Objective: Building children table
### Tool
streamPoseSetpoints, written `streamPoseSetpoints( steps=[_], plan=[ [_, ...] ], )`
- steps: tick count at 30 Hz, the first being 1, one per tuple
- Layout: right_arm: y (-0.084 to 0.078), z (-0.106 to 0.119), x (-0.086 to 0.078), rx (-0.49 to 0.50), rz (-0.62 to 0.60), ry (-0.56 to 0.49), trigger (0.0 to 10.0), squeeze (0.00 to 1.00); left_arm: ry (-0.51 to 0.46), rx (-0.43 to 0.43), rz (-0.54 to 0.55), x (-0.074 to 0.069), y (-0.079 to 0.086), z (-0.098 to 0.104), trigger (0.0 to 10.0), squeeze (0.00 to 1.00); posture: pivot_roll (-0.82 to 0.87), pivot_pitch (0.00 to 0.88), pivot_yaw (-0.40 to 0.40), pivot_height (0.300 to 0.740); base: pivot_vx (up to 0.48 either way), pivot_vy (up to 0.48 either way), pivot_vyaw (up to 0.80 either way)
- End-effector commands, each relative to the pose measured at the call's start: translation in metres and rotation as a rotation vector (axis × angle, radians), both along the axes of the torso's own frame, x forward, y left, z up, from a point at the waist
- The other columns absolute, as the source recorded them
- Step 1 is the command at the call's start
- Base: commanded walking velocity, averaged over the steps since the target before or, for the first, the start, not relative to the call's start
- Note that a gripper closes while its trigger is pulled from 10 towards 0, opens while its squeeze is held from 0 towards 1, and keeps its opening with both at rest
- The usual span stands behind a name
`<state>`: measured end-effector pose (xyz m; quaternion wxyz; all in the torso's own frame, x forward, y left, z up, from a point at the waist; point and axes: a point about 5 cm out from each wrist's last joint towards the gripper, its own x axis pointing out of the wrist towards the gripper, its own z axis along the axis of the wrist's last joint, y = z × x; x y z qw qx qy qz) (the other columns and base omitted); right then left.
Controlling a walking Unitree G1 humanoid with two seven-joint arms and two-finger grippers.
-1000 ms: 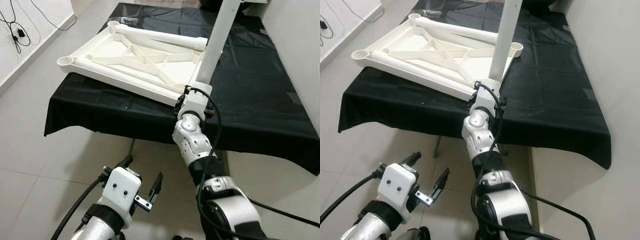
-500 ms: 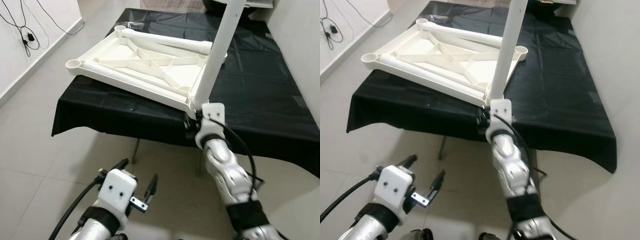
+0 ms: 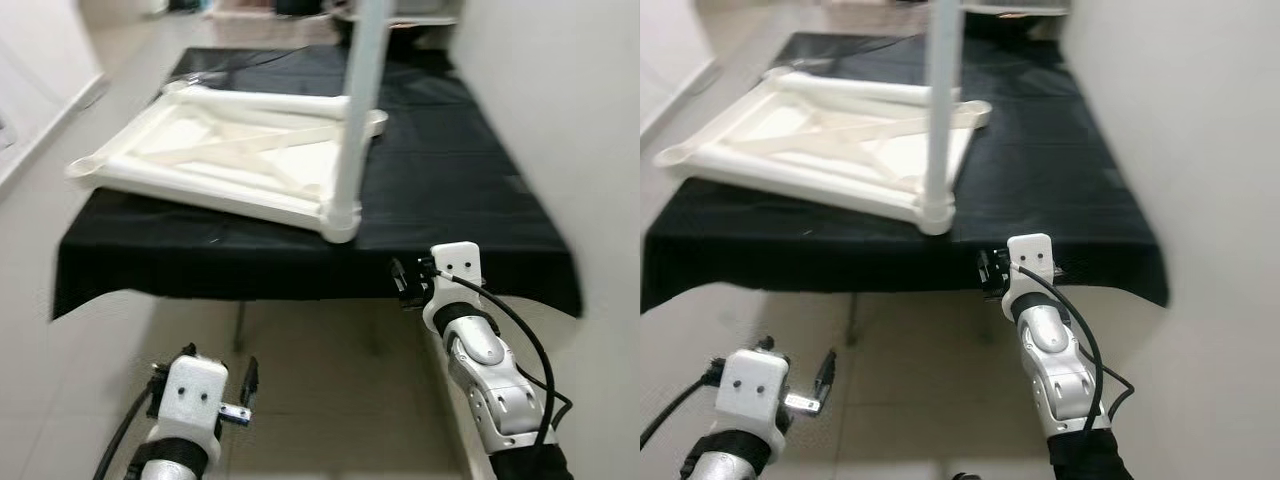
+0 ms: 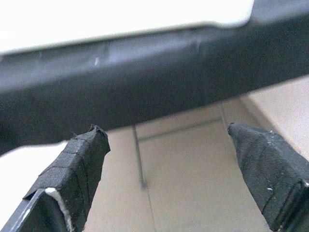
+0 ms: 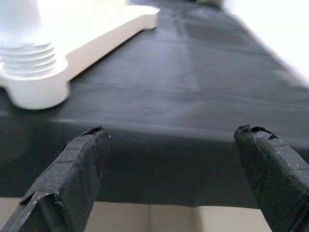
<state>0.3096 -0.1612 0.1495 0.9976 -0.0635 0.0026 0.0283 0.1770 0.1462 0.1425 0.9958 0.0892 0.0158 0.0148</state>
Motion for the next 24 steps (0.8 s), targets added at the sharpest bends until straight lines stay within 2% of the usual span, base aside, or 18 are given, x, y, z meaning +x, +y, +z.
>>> streamPoseSetpoints(
  steps=[1,4,9,17,24],
  plan=[
    [0.008,-0.004,-0.002,-0.016,0.044,-0.003,10.0,0.00,0.015,0.003,0.051,0.001,0.007,-0.002,10.0,0.00,0.07,0.098,-0.032,0.740,0.000,0.000,-0.79],
    [0.014,-0.006,-0.002,-0.013,0.083,-0.003,10.0,0.00,-0.006,-0.004,0.097,0.003,0.013,0.001,10.0,0.00,0.07,0.093,-0.034,0.740,0.000,0.000,-0.75],
    [0.020,-0.010,0.003,0.008,0.128,0.009,10.0,0.00,-0.035,0.004,0.161,0.007,0.022,0.003,10.0,0.00,0.07,0.064,-0.043,0.740,0.000,0.000,0.00],
    [0.021,-0.018,0.008,0.013,0.143,0.045,10.0,0.00,-0.063,0.003,0.200,0.011,0.028,0.009,10.0,0.00,0.07,0.050,-0.047,0.740,0.000,0.000,0.00],
    [0.020,-0.017,0.014,0.019,0.136,0.041,10.0,0.00,-0.047,0.009,0.213,0.014,0.030,0.005,10.0,0.00,0.06,0.036,-0.049,0.740,0.000,0.069,0.00]
  ],
)
